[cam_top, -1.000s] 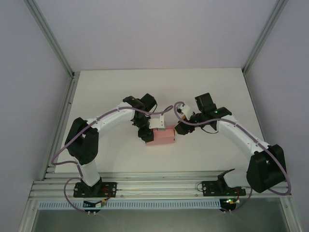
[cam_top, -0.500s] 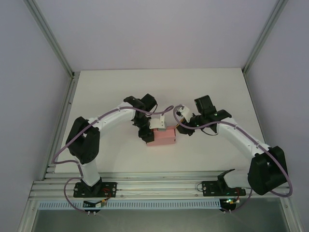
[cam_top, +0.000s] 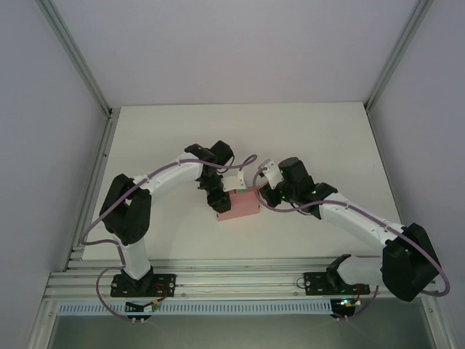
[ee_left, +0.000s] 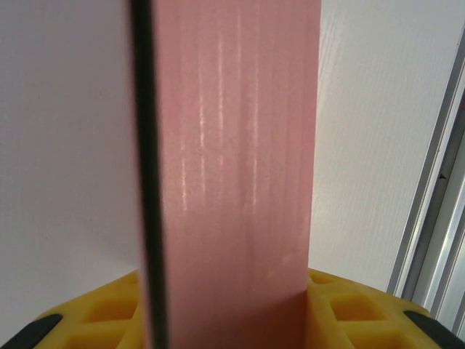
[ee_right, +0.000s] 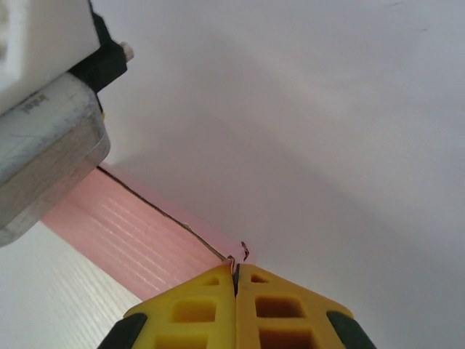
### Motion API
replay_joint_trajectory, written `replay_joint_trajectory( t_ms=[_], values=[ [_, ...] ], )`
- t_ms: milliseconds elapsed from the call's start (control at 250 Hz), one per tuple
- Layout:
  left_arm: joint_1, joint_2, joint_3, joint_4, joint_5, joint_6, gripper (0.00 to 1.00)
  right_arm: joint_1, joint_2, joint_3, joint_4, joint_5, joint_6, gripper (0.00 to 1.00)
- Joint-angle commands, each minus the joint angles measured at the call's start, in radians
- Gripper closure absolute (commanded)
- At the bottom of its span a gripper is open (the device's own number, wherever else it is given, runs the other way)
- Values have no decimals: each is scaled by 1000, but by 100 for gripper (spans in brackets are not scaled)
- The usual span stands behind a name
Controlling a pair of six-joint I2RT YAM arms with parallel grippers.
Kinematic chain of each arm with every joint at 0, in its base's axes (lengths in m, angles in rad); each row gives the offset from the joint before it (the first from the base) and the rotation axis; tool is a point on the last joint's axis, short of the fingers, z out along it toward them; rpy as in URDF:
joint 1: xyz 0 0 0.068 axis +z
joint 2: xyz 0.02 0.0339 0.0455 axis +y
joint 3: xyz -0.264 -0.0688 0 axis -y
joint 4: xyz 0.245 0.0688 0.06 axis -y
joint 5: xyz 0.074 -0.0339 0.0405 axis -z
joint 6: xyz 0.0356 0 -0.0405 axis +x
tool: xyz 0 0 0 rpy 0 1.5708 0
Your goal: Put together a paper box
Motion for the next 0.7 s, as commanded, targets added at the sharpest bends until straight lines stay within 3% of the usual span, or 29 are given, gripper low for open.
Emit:
replay_joint_trajectory(
  t_ms=[0, 200, 699],
  values=[
    [-5, 14, 3, 129, -4, -19, 67, 36, 17, -20, 32, 22, 162, 100],
    [-8, 12, -14, 182, -12, -56, 66, 98, 46, 35, -30, 51, 417, 100],
    [-12, 38, -25, 221, -51, -95, 63, 173, 56, -52, 1, 130, 493, 100]
  ],
)
